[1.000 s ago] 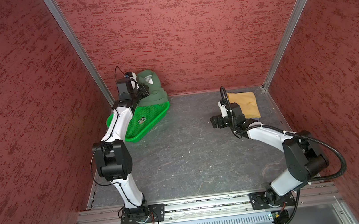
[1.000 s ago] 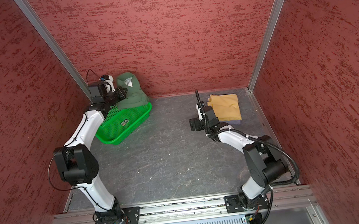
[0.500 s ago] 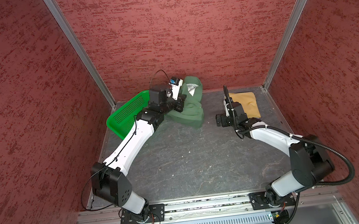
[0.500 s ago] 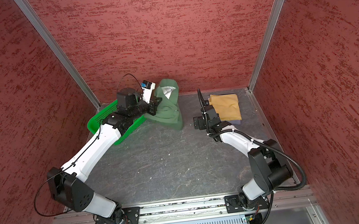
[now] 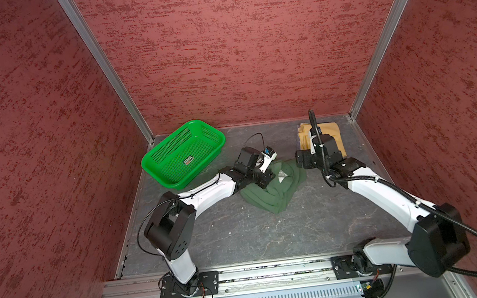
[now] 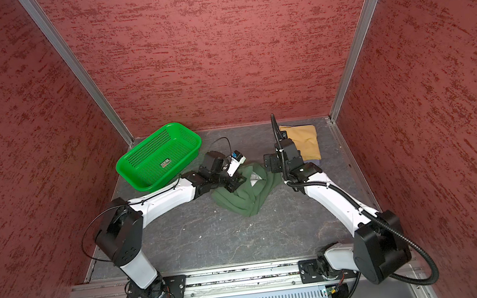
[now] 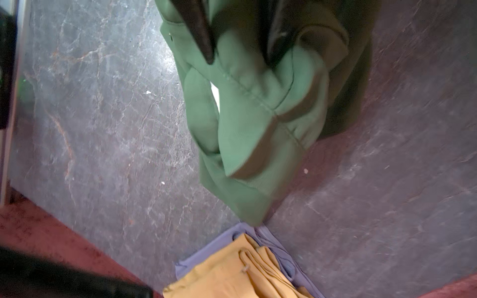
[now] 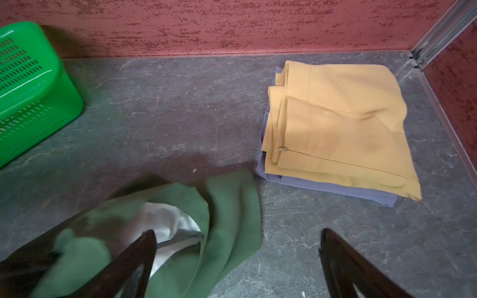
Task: Fold and stack skirts
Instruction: Place the skirt at the center of the table.
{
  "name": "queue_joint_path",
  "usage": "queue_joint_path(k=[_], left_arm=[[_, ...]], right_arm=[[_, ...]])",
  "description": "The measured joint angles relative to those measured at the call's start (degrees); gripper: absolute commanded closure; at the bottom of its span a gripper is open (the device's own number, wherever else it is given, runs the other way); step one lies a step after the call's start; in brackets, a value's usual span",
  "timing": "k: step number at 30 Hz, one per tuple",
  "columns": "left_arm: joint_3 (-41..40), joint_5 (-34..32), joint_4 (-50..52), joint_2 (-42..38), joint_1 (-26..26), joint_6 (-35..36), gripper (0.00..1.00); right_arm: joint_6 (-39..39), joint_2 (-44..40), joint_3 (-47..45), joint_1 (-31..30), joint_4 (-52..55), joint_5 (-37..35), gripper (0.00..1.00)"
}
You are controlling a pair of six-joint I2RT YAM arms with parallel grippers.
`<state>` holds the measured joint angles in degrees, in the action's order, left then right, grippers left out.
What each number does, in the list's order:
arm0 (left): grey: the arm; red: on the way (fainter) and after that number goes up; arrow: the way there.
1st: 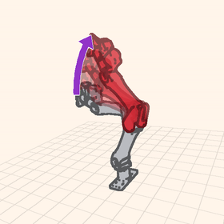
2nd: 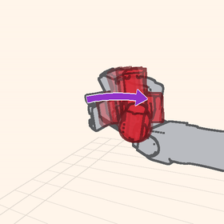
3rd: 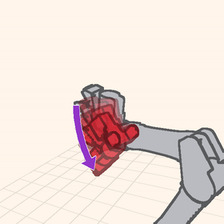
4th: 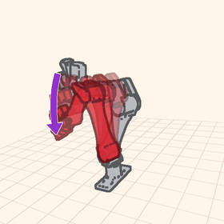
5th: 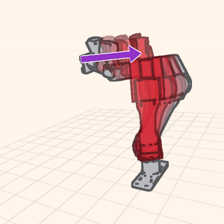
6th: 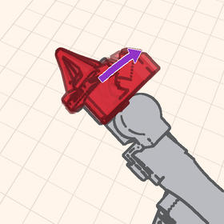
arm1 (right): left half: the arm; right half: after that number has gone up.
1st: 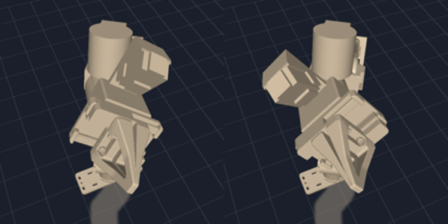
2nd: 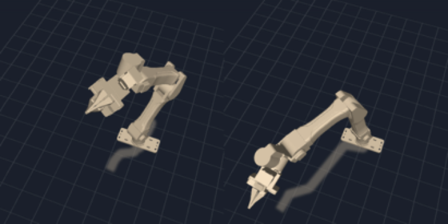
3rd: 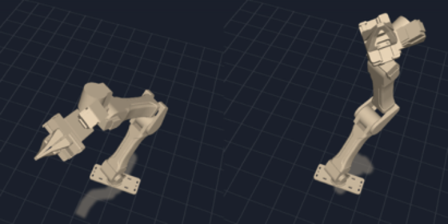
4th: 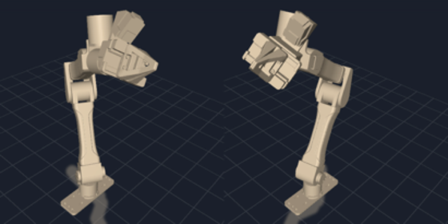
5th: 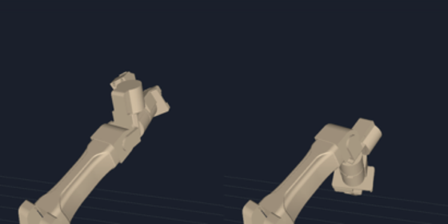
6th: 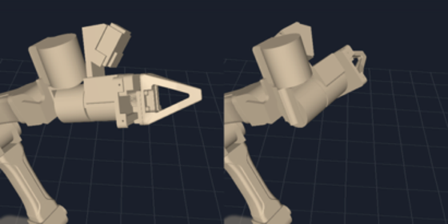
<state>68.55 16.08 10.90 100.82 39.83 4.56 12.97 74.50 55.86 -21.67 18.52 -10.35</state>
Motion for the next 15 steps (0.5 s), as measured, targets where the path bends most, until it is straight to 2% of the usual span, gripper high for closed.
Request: queue_joint_path(k=[6,9,15], left_arm=[[1.6,0.7,-1.0,5.0,-0.5,-3.3,0.26],[1.6,0.5,-1.3,5.2,-1.3,-4.9,0.02],[-1.2,0.3,-2.8,1.9,-4.1,-7.2,0.01]], right_arm=[[-1.0,-0.6,-1.3,0.0,0.2,5.7,0.01],[-2.1,-1.4,-4.3,0.0,-0.9,8.7,0.03],[-4.9,-5.2,-11.8,-0.6,-5.4,13.4,0.08]])
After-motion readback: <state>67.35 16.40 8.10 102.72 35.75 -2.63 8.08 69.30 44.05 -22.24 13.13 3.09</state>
